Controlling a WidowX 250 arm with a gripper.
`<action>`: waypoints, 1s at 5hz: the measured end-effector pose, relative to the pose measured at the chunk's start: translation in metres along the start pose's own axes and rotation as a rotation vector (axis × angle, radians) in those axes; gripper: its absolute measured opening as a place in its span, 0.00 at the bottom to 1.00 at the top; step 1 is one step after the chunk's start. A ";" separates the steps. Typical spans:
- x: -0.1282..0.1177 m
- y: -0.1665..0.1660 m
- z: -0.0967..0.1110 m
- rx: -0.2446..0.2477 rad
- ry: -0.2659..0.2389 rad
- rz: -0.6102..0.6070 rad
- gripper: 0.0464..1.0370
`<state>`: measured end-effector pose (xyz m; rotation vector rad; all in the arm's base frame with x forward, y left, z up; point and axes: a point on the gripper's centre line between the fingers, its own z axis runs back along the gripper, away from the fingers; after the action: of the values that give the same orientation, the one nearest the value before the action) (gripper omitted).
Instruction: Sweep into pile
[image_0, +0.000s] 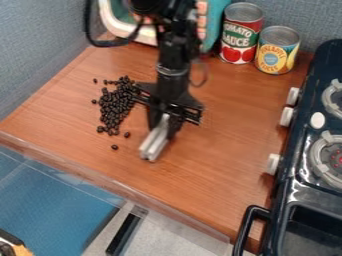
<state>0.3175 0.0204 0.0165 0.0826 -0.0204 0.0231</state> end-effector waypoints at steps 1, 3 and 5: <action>0.000 0.012 -0.002 0.013 -0.004 -0.013 0.33; 0.007 0.051 0.004 0.047 -0.016 -0.060 0.33; 0.005 0.075 0.004 0.077 0.018 -0.131 0.33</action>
<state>0.3211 0.0952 0.0270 0.1602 0.0041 -0.1059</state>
